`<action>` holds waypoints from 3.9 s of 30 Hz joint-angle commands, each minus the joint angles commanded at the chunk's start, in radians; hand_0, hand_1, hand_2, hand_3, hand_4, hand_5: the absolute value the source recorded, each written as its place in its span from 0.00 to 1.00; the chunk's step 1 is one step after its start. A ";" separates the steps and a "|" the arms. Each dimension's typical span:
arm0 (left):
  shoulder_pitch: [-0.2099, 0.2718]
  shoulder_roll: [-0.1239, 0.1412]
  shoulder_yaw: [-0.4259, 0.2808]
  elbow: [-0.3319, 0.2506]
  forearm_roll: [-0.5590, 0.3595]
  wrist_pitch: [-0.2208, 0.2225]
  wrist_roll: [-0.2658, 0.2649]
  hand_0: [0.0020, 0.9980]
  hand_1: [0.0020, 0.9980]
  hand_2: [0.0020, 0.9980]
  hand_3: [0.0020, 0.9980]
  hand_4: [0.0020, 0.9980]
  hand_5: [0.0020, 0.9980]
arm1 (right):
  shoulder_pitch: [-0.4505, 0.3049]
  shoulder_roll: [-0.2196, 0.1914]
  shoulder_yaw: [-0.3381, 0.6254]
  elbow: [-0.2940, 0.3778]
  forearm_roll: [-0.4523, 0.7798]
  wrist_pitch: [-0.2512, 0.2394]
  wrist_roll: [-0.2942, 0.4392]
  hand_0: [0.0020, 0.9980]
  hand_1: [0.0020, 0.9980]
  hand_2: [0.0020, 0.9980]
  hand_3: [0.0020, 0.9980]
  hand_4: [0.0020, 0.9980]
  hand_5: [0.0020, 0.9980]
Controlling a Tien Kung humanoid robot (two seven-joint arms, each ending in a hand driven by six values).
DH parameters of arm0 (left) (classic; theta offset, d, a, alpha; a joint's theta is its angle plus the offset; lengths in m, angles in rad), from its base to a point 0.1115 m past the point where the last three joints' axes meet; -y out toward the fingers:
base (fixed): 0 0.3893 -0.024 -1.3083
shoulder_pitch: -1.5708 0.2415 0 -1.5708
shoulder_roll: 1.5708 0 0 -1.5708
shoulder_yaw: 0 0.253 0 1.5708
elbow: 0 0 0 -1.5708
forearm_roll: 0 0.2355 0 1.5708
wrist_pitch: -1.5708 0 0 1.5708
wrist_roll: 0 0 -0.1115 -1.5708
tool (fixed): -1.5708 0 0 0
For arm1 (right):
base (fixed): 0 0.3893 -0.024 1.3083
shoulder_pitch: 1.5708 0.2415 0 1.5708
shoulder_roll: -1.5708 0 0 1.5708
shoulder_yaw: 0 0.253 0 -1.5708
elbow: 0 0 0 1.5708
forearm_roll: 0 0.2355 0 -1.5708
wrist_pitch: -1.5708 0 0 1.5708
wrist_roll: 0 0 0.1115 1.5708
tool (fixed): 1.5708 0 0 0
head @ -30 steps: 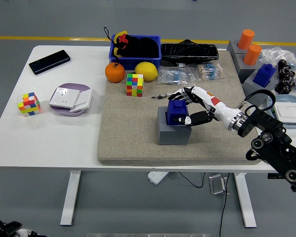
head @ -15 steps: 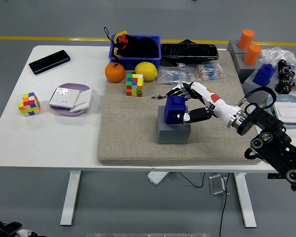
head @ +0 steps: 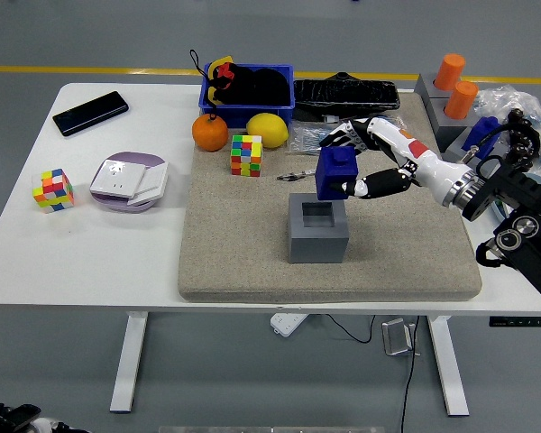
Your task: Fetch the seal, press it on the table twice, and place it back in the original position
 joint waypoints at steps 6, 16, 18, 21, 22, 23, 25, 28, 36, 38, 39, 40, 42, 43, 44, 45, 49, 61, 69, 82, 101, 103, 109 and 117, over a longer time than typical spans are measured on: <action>0.004 -0.001 -0.009 0.001 0.008 0.001 0.003 0.72 0.69 0.68 0.75 0.68 0.25 | -0.022 -0.016 0.002 -0.078 -0.031 -0.001 0.001 0.50 0.38 0.38 0.40 0.63 0.00; -0.001 -0.004 0.007 -0.001 -0.006 0.001 -0.003 0.72 0.69 0.68 0.75 0.68 0.25 | -0.028 0.001 -0.094 -0.229 -0.021 -0.063 0.058 0.50 0.38 0.38 0.40 0.64 0.00; -0.001 -0.005 0.006 -0.001 -0.003 0.001 -0.003 0.72 0.69 0.68 0.75 0.68 0.25 | -0.028 0.008 -0.113 -0.252 -0.014 -0.077 0.071 0.50 0.39 0.38 0.40 0.64 0.00; 0.001 -0.005 0.001 0.000 0.002 0.001 -0.001 0.72 0.69 0.68 0.75 0.68 0.25 | -0.025 0.016 -0.140 -0.282 0.002 -0.094 0.088 0.50 0.39 0.38 0.40 0.64 0.00; 0.002 -0.006 0.000 0.000 0.003 0.001 0.000 0.72 0.69 0.68 0.75 0.68 0.25 | -0.023 0.019 -0.151 -0.296 0.008 -0.100 0.095 0.50 0.39 0.38 0.40 0.64 0.00; 0.002 -0.006 0.000 0.000 0.004 0.001 0.000 0.72 0.69 0.68 0.75 0.68 0.25 | -0.023 0.021 -0.159 -0.305 0.013 -0.103 0.099 0.50 0.39 0.38 0.40 0.64 0.00; 0.003 -0.006 0.001 0.000 0.002 0.001 -0.001 0.72 0.69 0.68 0.75 0.68 0.25 | -0.023 0.024 -0.172 -0.322 0.019 -0.106 0.106 0.50 0.39 0.38 0.40 0.64 0.00; 0.003 -0.006 -0.001 0.000 0.004 0.001 -0.001 0.72 0.69 0.68 0.75 0.68 0.25 | -0.024 0.026 -0.183 -0.339 0.024 -0.109 0.112 0.50 0.39 0.38 0.40 0.64 0.00; 0.002 -0.007 0.005 -0.001 -0.003 0.001 -0.002 0.72 0.69 0.68 0.75 0.68 0.25 | -0.027 0.019 -0.187 -0.339 0.036 -0.112 0.121 0.50 0.39 0.38 0.40 0.64 0.00; 0.002 -0.007 0.004 0.000 -0.002 0.001 -0.002 0.72 0.69 0.68 0.75 0.68 0.25 | -0.028 0.013 -0.172 -0.310 0.034 -0.111 0.116 0.50 0.39 0.38 0.40 0.64 0.00; 0.001 -0.007 0.001 0.000 0.001 0.001 -0.001 0.72 0.69 0.68 0.75 0.68 0.25 | -0.028 0.010 -0.160 -0.291 0.034 -0.110 0.113 0.50 0.39 0.38 0.40 0.64 0.00; 0.001 -0.006 0.002 0.000 0.001 0.001 -0.001 0.72 0.69 0.68 0.75 0.68 0.25 | -0.028 0.006 -0.149 -0.269 0.033 -0.109 0.109 0.50 0.39 0.38 0.40 0.64 0.00; 0.001 -0.006 0.004 0.000 -0.002 0.001 -0.002 0.72 0.69 0.68 0.75 0.68 0.25 | -0.027 0.001 -0.130 -0.228 0.028 -0.107 0.103 0.50 0.38 0.38 0.40 0.64 0.00; 0.000 -0.006 0.004 0.000 -0.002 0.001 -0.002 0.72 0.69 0.68 0.75 0.68 0.25 | -0.027 -0.002 -0.122 -0.211 0.026 -0.105 0.100 0.50 0.38 0.38 0.40 0.64 0.00; 0.000 -0.006 0.005 0.000 -0.004 0.001 -0.002 0.72 0.69 0.68 0.75 0.68 0.25 | -0.026 -0.006 -0.108 -0.183 0.021 -0.103 0.094 0.50 0.38 0.38 0.40 0.64 0.00; 0.000 -0.005 0.005 0.000 -0.005 0.001 -0.003 0.72 0.69 0.68 0.75 0.68 0.25 | -0.025 -0.008 -0.099 -0.162 0.017 -0.101 0.091 0.50 0.38 0.38 0.40 0.64 0.00; 0.002 -0.005 0.003 0.000 -0.002 0.001 -0.001 0.72 0.69 0.68 0.75 0.68 0.25 | -0.020 -0.011 -0.070 -0.079 0.008 -0.097 0.075 0.49 0.38 0.38 0.40 0.64 0.00; 0.001 -0.005 -0.001 -0.001 0.003 0.000 0.001 0.72 0.69 0.68 0.75 0.68 0.25 | -0.001 0.004 -0.118 0.035 0.045 -0.068 0.044 0.49 0.38 0.37 0.39 0.64 0.00; -0.001 -0.002 -0.012 -0.001 0.020 -0.002 0.005 0.72 0.69 0.68 0.75 0.68 0.25 | 0.030 0.015 -0.187 -0.017 0.063 -0.063 0.047 0.49 0.38 0.37 0.39 0.64 0.00; 0.003 -0.001 -0.022 -0.002 0.037 -0.004 0.009 0.72 0.69 0.68 0.75 0.68 0.25 | 0.064 0.061 -0.216 -0.128 0.046 -0.058 0.051 0.49 0.38 0.37 0.39 0.64 0.00; 0.001 -0.002 -0.018 -0.002 0.031 -0.004 0.007 0.72 0.69 0.68 0.75 0.68 0.25 | 0.080 0.047 -0.205 -0.129 0.000 -0.038 0.037 0.49 0.38 0.37 0.40 0.64 0.00; 0.002 -0.002 -0.018 -0.001 0.030 -0.004 0.007 0.72 0.69 0.68 0.75 0.68 0.25 | 0.079 0.045 -0.199 -0.124 -0.007 -0.033 0.033 0.49 0.38 0.37 0.40 0.64 0.00; 0.002 -0.003 -0.017 -0.001 0.028 -0.004 0.006 0.72 0.69 0.68 0.75 0.68 0.25 | 0.081 0.044 -0.184 -0.108 -0.033 -0.012 0.016 0.49 0.38 0.37 0.39 0.64 0.00; 0.000 -0.003 -0.014 -0.001 0.024 -0.004 0.005 0.72 0.69 0.68 0.75 0.68 0.25 | 0.078 0.043 -0.185 -0.110 -0.058 0.018 -0.005 0.49 0.38 0.37 0.40 0.64 0.00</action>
